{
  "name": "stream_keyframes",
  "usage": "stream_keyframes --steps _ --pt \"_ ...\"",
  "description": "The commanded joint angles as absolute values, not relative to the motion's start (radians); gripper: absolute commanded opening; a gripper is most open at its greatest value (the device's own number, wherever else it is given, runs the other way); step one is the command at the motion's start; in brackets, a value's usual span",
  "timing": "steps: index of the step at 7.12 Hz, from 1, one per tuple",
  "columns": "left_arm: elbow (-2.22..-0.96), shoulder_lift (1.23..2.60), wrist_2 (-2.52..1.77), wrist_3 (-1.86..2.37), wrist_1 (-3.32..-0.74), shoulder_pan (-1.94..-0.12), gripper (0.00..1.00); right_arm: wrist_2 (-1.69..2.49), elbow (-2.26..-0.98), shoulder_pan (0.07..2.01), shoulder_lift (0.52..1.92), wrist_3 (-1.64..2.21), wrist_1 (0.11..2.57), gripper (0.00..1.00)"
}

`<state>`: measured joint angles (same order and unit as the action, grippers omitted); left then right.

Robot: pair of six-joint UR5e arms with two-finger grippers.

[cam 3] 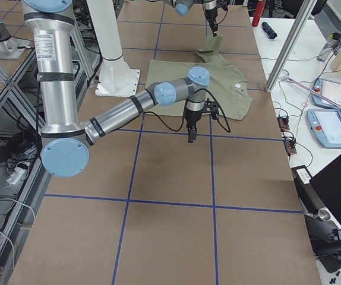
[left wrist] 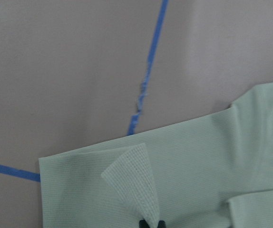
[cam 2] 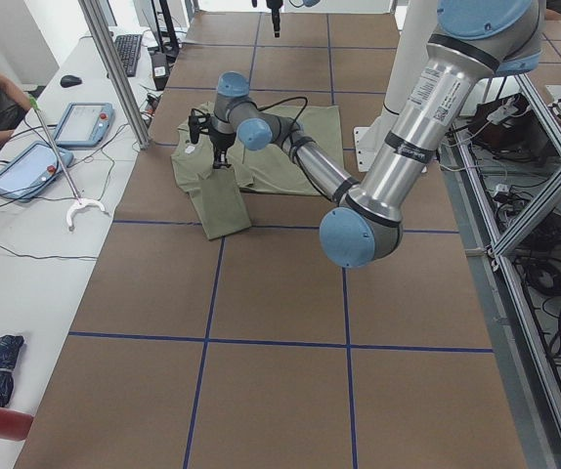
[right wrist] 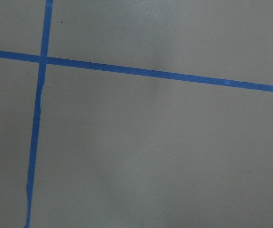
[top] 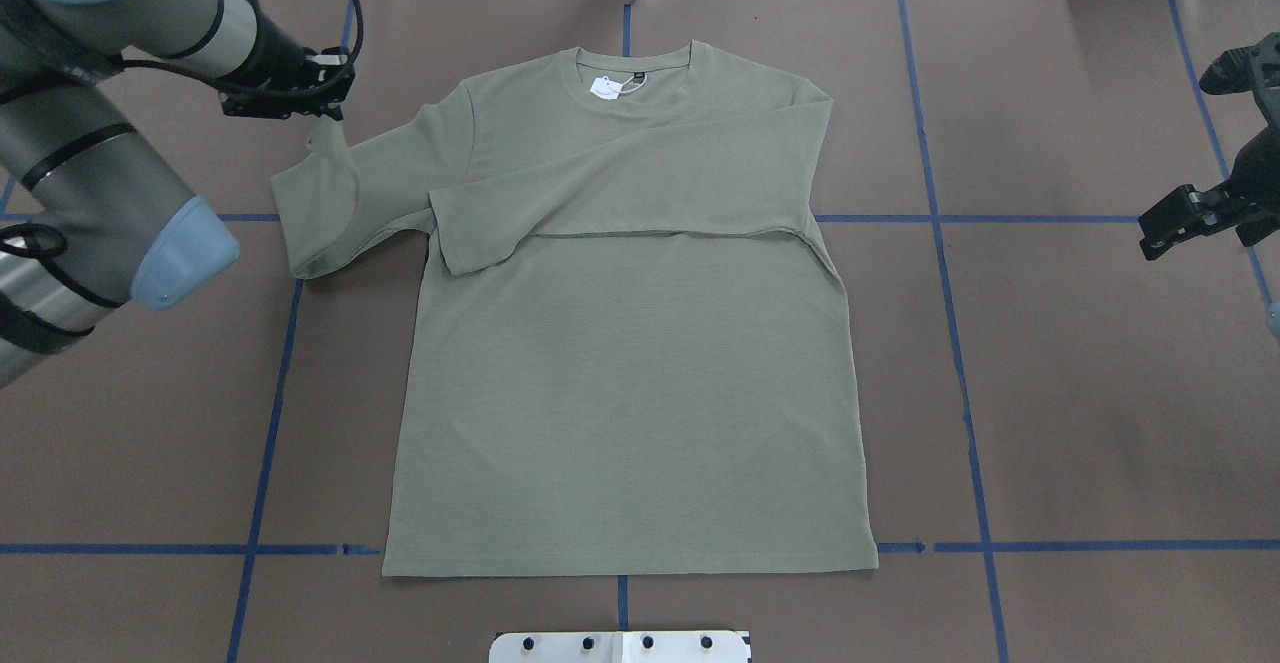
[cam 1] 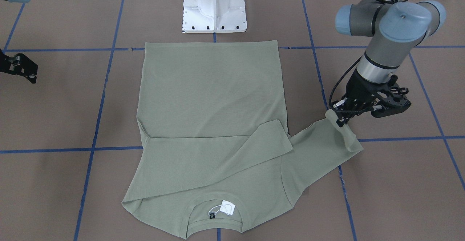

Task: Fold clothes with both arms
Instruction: 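Carry the sleeve with the left gripper across the shirt body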

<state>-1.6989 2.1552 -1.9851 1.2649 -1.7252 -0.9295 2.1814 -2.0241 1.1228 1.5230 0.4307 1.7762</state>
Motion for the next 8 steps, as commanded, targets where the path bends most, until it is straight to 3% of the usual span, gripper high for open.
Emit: stream_keyframes --steps 1,3,5,8 --pt "-1.544 2.429 -2.000 1.432 -1.704 -0.902 0.00 2.206 -2.019 1.127 1.559 0.434 1.744 1.00" --pt "-1.404 2.665 -1.999 1.640 -1.710 -0.787 0.00 2.220 -2.014 1.140 1.565 0.434 1.744 1.00" --pt "-1.396 2.704 -1.968 1.719 -1.723 -0.675 0.00 2.218 -2.002 1.144 1.560 0.434 1.744 1.00" --pt "-1.247 2.703 -1.890 1.740 -1.890 -0.626 0.00 2.221 -1.999 1.144 1.560 0.436 1.744 1.00"
